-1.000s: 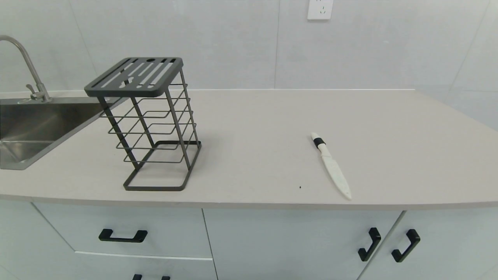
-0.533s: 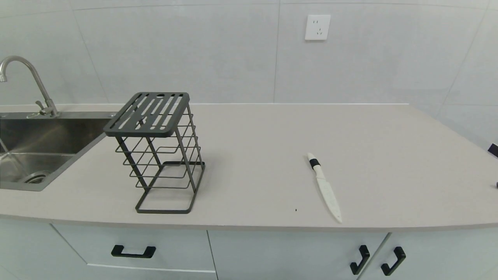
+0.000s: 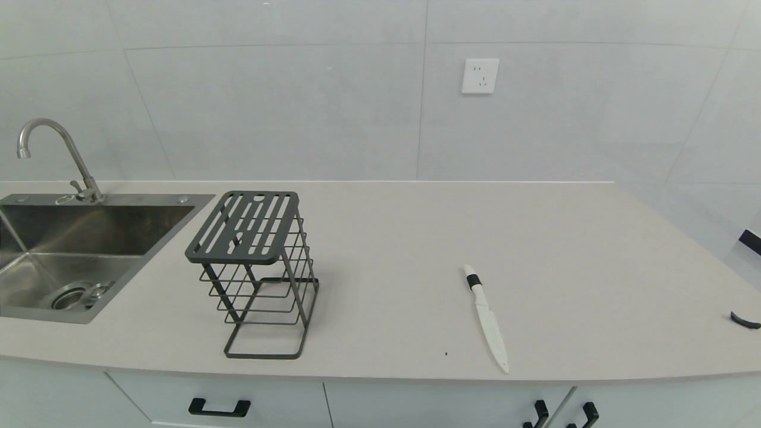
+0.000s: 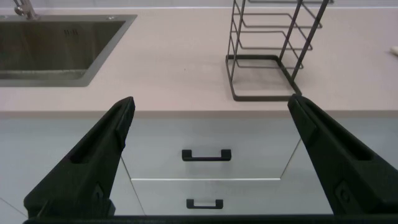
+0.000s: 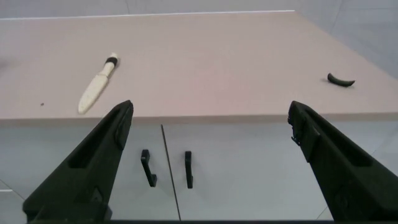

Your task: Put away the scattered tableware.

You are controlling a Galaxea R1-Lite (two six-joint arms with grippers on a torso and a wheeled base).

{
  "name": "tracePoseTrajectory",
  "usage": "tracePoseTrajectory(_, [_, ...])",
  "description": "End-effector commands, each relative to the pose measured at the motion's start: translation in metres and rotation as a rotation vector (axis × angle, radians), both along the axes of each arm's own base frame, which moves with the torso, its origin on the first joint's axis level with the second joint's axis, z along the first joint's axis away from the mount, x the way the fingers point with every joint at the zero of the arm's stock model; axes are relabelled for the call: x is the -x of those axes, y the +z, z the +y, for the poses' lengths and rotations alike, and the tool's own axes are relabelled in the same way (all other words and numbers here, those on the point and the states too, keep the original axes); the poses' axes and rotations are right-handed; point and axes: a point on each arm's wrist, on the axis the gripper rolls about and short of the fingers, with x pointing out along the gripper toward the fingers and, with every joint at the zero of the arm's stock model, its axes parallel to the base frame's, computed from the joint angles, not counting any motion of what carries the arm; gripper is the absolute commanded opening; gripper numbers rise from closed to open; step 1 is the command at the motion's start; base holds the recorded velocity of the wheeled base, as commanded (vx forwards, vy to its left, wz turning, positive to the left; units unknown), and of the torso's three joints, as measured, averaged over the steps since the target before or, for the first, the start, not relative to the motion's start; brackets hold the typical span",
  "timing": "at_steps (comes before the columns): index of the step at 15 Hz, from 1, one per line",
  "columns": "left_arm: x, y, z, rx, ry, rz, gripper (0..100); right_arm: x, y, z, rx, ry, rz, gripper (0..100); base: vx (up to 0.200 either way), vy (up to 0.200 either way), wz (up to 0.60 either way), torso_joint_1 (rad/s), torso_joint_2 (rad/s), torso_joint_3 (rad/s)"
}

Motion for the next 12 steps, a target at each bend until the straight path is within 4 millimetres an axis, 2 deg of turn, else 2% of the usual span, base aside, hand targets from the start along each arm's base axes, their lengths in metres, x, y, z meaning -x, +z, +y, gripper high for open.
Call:
tracePoseTrajectory(1, [-0.0001,0.0001,0.0000,0.000,0.000,0.001,100,-0.0001,-0.0001,0.0000,0.001,0.000,0.002,100,0.000,0.000,0.00,0.246,-0.57,-0.315])
tracePoseTrajectory(7, [-0.0001,0.0001,0.0000,0.000,0.000,0.001,100,0.0000,0.0004,0.0000,0.001,0.000,0.001,100,0.000,0.000,0.00,0.242,-0.55,-0.294])
tracePoseTrajectory(8, [-0.0001,0.0001,0.0000,0.002,0.000,0.001,100,-0.0001,-0.0001,0.0000,0.001,0.000,0.002,100,0.000,0.000,0.00,0.056,-0.11,-0.066])
tracePoseTrajectory(10, [-0.0001,0.0001,0.0000,0.000,0.000,0.001,100,-0.0001,-0.0001,0.0000,0.001,0.000,0.002,100,0.200,0.000,0.00,0.024,-0.04,-0.032])
tracePoseTrajectory(12, [-0.0001,0.0001,0.0000,0.000,0.000,0.001,100,-0.0001,-0.0001,0.0000,0.001,0.000,0.002,100,0.000,0.000,0.00,0.000,0.00,0.000])
